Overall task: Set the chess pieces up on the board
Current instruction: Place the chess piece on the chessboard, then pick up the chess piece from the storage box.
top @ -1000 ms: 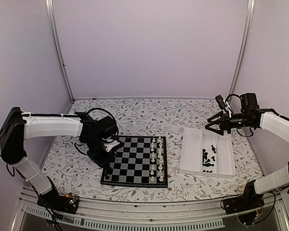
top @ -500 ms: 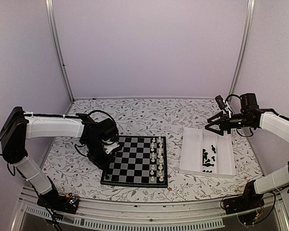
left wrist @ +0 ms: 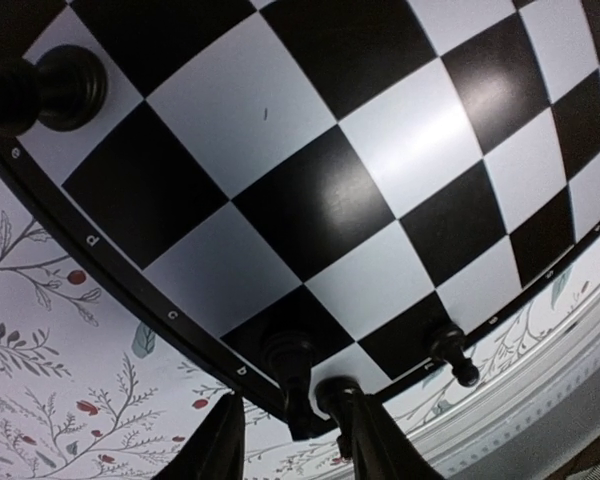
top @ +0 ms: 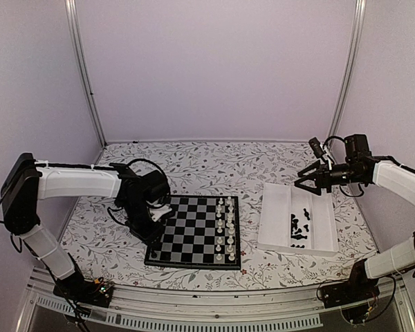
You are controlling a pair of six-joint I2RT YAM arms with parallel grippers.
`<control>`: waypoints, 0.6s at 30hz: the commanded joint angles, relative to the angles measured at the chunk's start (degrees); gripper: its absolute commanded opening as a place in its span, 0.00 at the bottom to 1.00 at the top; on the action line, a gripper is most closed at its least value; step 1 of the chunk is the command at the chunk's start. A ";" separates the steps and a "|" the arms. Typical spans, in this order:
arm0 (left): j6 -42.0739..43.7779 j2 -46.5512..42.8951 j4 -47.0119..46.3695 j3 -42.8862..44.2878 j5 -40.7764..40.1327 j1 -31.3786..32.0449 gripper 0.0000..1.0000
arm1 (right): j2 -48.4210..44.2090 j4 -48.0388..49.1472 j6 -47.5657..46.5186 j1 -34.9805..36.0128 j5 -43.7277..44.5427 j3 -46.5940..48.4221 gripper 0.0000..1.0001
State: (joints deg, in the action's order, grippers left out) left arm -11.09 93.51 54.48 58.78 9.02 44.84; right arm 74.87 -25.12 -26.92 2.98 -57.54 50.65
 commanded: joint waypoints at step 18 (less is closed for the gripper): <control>2.62 -4.14 -25.08 16.99 -13.45 13.34 0.47 | 6.03 -12.60 -22.47 2.59 39.69 2.67 0.50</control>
State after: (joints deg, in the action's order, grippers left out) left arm -9.52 87.59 43.31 75.46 -2.15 56.36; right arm 77.89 -36.93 -49.32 3.84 -28.88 53.19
